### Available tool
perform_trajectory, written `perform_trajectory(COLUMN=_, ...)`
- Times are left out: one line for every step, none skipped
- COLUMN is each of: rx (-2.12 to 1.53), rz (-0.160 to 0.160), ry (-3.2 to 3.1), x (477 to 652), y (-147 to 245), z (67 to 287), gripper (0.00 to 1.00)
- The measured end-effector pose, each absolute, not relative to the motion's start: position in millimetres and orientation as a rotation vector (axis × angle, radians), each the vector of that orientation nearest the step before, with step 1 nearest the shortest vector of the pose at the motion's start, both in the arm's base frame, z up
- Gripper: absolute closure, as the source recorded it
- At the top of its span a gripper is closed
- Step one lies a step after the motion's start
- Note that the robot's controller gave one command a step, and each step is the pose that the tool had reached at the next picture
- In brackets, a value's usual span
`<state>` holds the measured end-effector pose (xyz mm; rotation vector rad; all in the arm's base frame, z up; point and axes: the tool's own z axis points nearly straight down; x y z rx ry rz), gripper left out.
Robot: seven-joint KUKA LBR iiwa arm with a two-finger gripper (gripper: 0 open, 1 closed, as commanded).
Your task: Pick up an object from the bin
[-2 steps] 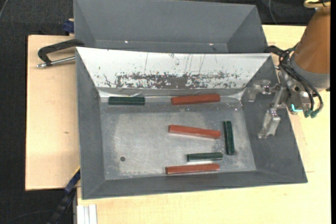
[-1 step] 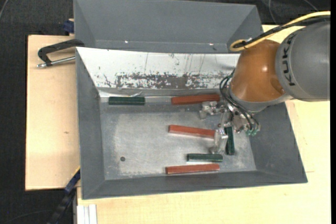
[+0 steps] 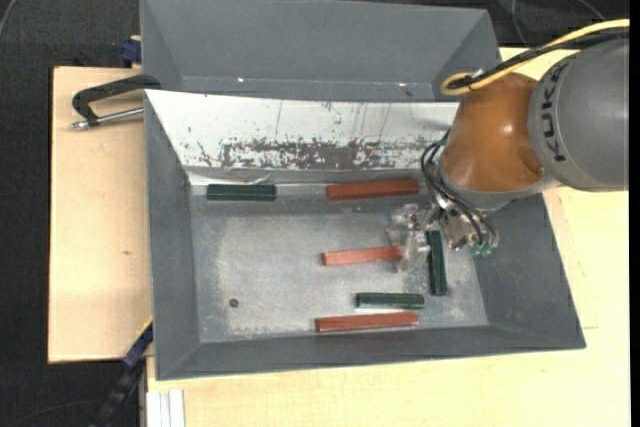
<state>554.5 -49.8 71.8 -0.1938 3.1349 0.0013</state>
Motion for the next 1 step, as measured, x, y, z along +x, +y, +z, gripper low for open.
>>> perform_trajectory(rx=-0.408, rz=-0.005, ry=3.102, x=515.6, y=-73.3, z=201.5, gripper=1.00)
